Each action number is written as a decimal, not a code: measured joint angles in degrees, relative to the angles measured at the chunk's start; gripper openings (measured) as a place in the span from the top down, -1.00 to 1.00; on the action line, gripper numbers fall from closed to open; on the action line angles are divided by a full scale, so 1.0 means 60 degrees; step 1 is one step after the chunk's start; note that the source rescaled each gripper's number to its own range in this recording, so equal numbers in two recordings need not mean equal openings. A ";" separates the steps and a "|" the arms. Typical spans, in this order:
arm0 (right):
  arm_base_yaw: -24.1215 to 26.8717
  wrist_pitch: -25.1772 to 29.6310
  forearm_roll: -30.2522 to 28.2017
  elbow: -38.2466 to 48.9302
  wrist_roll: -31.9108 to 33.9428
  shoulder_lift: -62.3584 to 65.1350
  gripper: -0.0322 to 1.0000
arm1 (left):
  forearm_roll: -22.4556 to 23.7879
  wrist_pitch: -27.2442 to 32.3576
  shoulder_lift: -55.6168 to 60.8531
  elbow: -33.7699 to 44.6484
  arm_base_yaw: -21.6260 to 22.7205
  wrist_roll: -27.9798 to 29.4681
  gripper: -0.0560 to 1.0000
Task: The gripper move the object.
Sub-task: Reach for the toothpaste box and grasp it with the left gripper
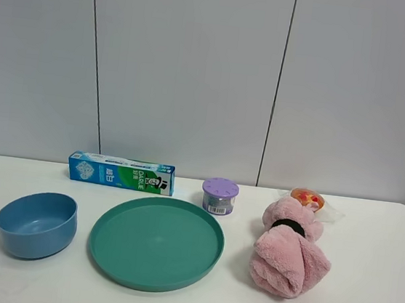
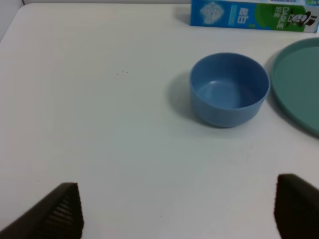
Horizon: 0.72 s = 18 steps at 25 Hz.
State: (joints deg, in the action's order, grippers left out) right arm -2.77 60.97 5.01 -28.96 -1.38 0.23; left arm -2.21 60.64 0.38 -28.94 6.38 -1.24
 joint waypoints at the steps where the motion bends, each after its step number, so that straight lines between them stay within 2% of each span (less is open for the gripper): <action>1: 0.0000 0.0000 0.0000 0.0000 0.0000 0.0000 -1.00 | 0.0000 0.0000 0.0000 0.0000 0.0000 0.0000 -0.77; 18: 0.0000 0.0000 0.0000 0.0000 0.0000 0.0000 -1.00 | 0.0000 0.0000 0.0000 0.0000 0.0000 0.0000 -0.77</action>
State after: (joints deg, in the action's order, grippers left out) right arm -2.77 60.97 5.01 -28.96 -1.38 0.23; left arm -2.21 60.64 0.38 -28.94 6.38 -1.24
